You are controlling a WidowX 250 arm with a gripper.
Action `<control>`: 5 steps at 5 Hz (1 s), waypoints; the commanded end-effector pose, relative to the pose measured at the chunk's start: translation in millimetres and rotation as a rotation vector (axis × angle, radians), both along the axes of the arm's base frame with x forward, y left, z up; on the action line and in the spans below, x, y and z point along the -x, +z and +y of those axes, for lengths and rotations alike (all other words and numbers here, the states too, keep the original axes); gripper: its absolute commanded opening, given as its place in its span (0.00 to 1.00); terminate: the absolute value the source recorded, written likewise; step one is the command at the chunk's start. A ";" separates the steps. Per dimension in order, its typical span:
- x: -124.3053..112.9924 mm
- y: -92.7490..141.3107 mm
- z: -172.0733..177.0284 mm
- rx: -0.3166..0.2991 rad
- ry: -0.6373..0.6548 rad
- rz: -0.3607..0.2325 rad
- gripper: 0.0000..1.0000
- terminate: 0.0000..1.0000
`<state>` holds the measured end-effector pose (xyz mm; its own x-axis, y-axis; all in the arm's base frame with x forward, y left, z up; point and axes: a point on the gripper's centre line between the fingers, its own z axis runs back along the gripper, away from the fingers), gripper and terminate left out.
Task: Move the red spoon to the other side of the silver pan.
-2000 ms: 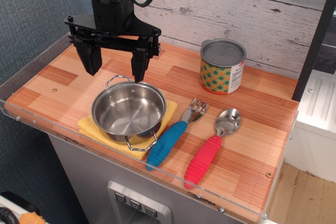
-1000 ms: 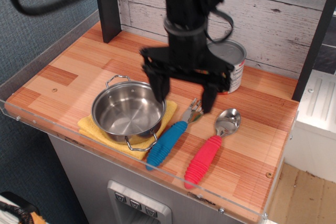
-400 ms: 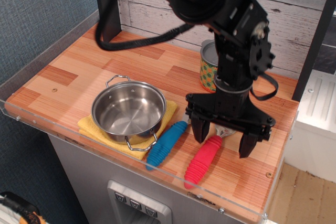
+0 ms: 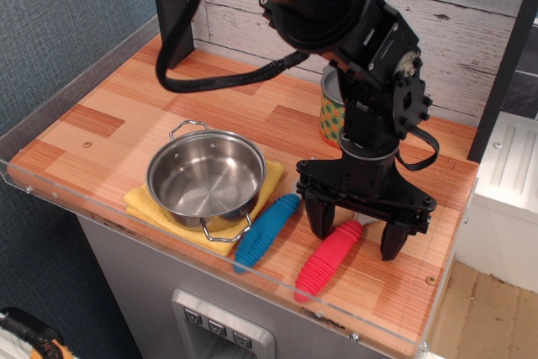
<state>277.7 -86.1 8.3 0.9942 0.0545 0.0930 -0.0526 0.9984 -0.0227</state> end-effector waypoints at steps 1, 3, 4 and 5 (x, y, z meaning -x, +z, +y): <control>-0.1 1.8 2.1 -0.020 0.023 -0.018 0.00 0.00; 3.5 28.8 11.4 -0.012 0.008 -0.048 0.00 0.00; 5.7 52.1 20.4 -0.065 0.008 -0.039 0.00 0.00; 10.5 80.1 40.3 -0.057 0.071 -0.076 0.00 0.00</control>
